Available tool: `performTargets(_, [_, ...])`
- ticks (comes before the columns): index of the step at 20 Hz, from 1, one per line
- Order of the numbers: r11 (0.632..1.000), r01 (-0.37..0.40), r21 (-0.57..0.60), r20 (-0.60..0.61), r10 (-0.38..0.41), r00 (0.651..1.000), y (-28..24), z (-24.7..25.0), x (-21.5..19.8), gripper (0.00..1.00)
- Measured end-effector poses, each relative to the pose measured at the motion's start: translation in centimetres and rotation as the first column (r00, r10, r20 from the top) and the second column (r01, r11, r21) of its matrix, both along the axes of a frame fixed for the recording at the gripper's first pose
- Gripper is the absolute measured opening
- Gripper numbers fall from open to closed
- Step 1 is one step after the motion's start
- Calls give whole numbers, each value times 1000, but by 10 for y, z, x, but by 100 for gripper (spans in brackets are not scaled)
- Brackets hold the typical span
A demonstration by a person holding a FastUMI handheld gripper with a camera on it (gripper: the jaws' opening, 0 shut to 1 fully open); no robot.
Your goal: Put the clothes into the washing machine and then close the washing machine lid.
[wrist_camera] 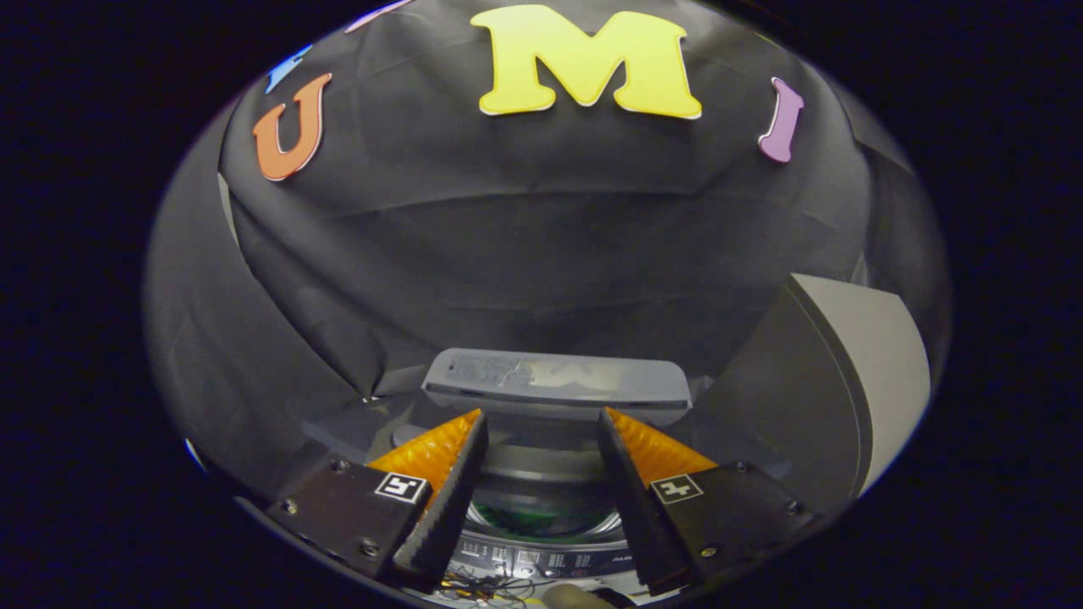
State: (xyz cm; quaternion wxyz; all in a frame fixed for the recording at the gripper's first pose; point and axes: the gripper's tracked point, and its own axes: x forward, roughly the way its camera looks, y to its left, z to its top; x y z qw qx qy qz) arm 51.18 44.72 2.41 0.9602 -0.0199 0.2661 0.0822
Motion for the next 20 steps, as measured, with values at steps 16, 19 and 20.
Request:
performTargets(16, [1000,-18,8,79,18,997,-23,32,-52,82])
performTargets(19, [999,-33,14,175,30,984,-38,69,-76,82])
performTargets(20, [999,-36,22,214,31,976,-47,78,-97,82])
